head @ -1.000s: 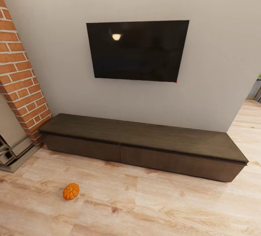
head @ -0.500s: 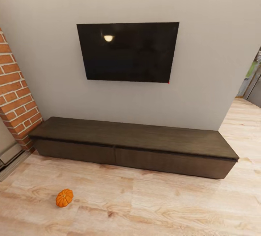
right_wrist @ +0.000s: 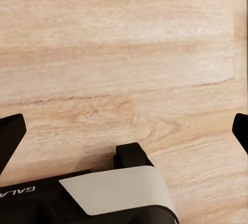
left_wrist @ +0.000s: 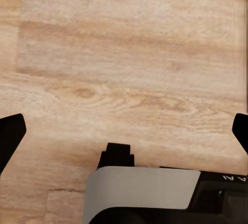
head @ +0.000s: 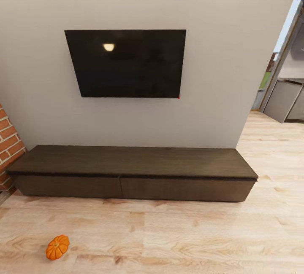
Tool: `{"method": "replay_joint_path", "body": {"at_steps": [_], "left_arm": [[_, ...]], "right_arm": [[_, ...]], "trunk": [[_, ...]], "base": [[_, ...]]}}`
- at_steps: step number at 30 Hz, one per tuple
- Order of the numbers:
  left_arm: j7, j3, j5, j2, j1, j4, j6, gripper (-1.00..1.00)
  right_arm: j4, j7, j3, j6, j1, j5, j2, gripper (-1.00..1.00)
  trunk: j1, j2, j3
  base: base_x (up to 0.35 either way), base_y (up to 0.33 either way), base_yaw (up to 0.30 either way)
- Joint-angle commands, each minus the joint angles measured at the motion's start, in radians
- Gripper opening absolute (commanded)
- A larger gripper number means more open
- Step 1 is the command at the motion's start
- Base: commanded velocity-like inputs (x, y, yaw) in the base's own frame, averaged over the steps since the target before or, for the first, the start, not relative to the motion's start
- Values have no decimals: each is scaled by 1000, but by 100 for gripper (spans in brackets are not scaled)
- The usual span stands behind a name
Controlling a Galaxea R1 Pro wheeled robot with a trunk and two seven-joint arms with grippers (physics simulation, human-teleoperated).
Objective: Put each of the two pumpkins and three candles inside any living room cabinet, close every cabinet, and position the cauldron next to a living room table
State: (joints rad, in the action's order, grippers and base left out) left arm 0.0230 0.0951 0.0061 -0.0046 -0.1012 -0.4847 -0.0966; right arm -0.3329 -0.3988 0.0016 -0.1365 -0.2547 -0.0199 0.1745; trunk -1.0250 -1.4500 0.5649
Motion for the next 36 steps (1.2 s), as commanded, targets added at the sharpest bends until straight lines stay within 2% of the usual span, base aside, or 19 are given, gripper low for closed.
{"method": "replay_joint_path", "body": {"at_steps": [1,10,29,33,35,36], "left_arm": [[0,0,0,0,0,0,0,100],[0,0,0,0,0,0,0,100],[-8,3,2,3,0,0,-7,100],[-14,6,4,4,0,-5,-37,100],[-17,6,3,4,0,-22,-88,100],[-23,6,3,4,0,-45,-136,100]], "right_arm": [[0,0,0,0,0,0,0,100],[0,0,0,0,0,0,0,100],[-3,0,-1,6,0,-1,0,100],[-6,7,-7,35,0,-8,0,100],[-7,32,-11,41,0,-11,0,100],[-8,62,-13,43,0,-14,0,100]], "trunk": [[0,0,-1],[0,0,-8],[0,0,-9],[0,0,-9],[0,0,-9],[0,0,-9]], "base": [[22,1,-236],[58,0,-176],[5,0,-7],[0,0,0],[0,0,0],[0,0,0]]}}
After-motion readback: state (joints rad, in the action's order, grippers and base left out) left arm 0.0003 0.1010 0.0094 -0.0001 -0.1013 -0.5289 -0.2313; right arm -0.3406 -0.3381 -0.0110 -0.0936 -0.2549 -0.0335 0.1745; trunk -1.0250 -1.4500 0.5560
